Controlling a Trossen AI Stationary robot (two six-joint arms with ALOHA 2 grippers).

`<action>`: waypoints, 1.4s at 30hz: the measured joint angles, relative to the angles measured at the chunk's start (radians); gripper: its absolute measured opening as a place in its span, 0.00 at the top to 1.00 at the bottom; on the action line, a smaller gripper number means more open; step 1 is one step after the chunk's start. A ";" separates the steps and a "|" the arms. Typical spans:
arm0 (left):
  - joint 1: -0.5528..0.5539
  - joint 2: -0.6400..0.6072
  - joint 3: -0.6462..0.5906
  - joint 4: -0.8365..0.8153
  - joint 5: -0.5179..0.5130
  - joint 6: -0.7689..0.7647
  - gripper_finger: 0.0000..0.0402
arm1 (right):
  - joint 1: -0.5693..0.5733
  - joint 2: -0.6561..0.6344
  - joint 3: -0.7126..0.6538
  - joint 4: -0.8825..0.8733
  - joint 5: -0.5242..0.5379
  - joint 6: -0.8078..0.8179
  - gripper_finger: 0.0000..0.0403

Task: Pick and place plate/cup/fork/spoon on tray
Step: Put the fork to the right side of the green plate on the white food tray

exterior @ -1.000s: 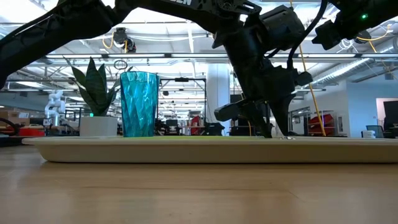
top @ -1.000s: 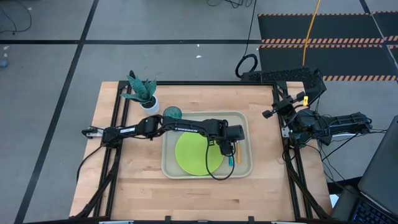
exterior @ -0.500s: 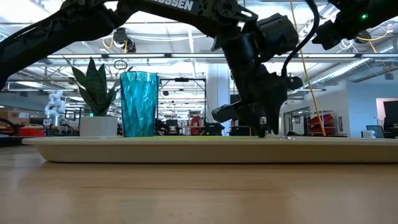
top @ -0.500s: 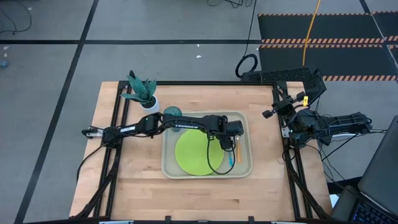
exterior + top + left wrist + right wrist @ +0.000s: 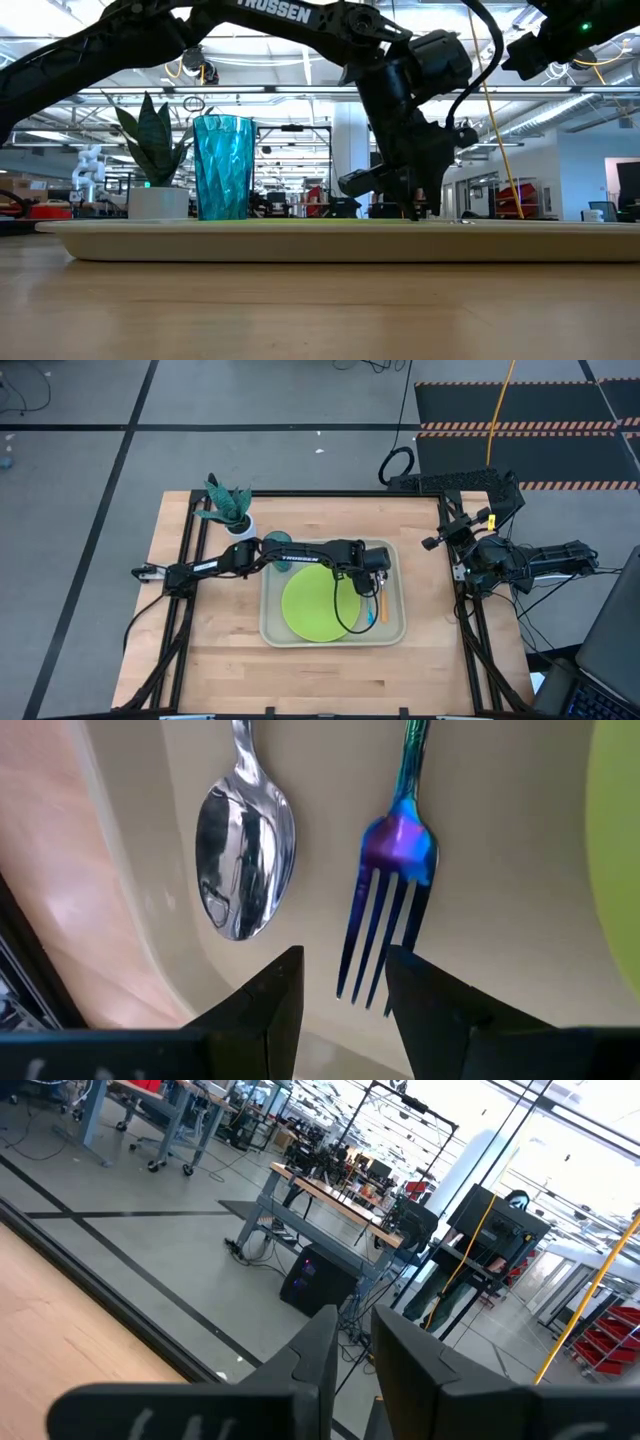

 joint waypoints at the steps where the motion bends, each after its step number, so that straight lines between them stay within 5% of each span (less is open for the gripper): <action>1: 0.000 0.000 0.000 0.001 0.000 0.004 0.63 | 0.000 0.000 0.000 0.000 0.000 0.000 0.86; 42: 0.065 -0.042 0.000 -0.068 -0.058 -0.011 0.63 | 0.000 0.000 0.000 0.000 0.000 -0.002 0.86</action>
